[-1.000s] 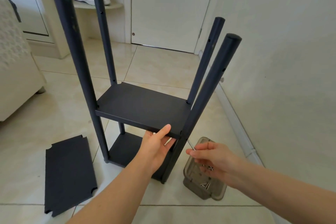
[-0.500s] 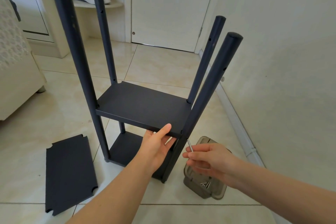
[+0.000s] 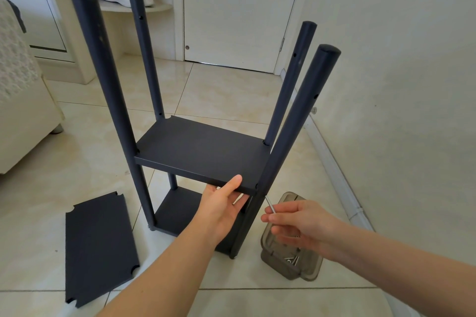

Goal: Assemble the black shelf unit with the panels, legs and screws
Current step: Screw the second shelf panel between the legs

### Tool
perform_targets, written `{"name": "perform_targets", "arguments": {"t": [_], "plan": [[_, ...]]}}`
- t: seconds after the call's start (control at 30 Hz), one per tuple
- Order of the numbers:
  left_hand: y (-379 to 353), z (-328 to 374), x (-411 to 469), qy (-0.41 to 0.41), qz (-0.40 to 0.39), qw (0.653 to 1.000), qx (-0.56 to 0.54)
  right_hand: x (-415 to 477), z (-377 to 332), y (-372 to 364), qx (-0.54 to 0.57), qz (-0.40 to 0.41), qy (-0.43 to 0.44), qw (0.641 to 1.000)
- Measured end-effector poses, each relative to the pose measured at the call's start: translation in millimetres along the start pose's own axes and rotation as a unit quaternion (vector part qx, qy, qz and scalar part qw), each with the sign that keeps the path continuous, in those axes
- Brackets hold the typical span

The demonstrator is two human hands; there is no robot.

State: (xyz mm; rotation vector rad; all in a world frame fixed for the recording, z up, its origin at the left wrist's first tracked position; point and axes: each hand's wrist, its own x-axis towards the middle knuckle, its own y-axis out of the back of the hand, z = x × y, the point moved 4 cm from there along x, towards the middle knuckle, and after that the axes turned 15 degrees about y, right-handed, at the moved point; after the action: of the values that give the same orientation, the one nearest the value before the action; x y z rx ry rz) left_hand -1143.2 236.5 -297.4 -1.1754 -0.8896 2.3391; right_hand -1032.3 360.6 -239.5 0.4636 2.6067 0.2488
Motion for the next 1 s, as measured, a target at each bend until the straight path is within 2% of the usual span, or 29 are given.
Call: {"name": "perform_targets", "arguments": {"t": [0.5,1.0], "plan": [[0,1,-2,-0.002,-0.005,1.0,0.006,4,-5,0,-0.021,-0.003,0.038,0.999],[0,1,-1,-0.002,-0.005,1.0,0.018,21,-9,1,-0.094,-0.009,0.114,0.989]]}}
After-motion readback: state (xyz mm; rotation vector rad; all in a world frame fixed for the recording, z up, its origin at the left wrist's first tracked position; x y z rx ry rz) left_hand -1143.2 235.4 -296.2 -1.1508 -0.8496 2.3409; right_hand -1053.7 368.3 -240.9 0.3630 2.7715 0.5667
